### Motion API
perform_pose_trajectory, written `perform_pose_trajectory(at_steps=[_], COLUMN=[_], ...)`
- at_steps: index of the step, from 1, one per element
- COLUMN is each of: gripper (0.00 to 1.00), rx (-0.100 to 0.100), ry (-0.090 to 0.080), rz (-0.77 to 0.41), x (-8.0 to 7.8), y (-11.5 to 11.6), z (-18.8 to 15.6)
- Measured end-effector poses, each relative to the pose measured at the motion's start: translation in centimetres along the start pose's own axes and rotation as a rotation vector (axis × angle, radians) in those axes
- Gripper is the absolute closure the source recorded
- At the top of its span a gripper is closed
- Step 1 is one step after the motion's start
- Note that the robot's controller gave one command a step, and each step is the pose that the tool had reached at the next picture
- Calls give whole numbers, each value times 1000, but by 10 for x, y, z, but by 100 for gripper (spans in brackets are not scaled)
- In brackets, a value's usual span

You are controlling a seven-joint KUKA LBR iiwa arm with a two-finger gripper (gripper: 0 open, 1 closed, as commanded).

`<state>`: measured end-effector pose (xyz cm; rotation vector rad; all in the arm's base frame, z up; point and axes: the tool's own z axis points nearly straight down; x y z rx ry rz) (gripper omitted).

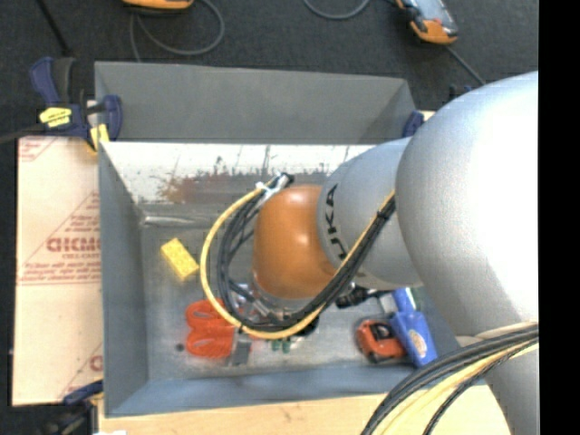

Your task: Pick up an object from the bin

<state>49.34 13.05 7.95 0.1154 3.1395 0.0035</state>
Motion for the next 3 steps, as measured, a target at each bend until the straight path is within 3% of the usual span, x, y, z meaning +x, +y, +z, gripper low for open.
perform_pose_trajectory(at_steps=[3], gripper=[100], rx=[0], ry=[-1], rz=[0], x=[0], y=[0], z=[-36])
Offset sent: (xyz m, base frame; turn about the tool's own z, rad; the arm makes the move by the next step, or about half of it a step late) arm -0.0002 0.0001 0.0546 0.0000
